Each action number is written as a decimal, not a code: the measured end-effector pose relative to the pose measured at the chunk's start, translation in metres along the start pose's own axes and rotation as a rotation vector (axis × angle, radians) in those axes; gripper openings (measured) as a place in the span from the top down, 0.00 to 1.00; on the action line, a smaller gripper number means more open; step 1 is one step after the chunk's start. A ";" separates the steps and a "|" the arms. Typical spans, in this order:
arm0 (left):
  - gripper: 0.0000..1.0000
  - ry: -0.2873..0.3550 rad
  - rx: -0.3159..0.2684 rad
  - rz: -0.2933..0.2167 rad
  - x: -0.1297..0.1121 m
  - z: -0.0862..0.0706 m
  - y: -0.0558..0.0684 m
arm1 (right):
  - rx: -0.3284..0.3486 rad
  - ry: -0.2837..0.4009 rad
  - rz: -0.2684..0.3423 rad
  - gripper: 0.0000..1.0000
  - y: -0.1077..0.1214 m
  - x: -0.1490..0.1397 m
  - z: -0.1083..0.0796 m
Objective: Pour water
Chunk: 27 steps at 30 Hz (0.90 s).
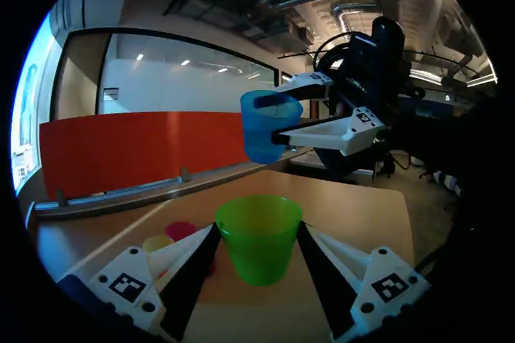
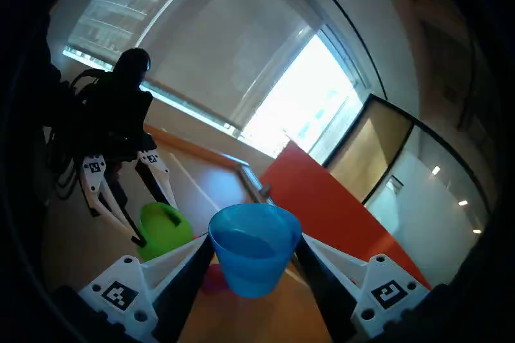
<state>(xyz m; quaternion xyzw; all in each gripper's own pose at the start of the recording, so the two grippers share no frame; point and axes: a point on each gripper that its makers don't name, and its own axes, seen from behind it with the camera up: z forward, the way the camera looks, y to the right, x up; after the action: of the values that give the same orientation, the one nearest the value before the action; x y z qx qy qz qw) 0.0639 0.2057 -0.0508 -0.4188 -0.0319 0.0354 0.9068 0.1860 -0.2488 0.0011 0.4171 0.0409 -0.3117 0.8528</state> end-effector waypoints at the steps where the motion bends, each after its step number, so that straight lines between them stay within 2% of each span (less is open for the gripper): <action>1: 0.15 0.000 -0.001 0.001 0.000 0.000 0.000 | 0.000 0.000 -0.005 0.10 0.000 0.001 0.001; 27: 0.15 0.009 -0.013 0.013 -0.004 0.006 0.006 | 0.019 -0.002 -0.144 0.10 0.001 0.019 0.013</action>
<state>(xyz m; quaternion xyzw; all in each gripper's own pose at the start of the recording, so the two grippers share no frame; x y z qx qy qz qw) 0.0587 0.2139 -0.0520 -0.4250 -0.0253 0.0391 0.9040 0.1991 -0.2678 0.0037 0.4207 0.0669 -0.3730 0.8242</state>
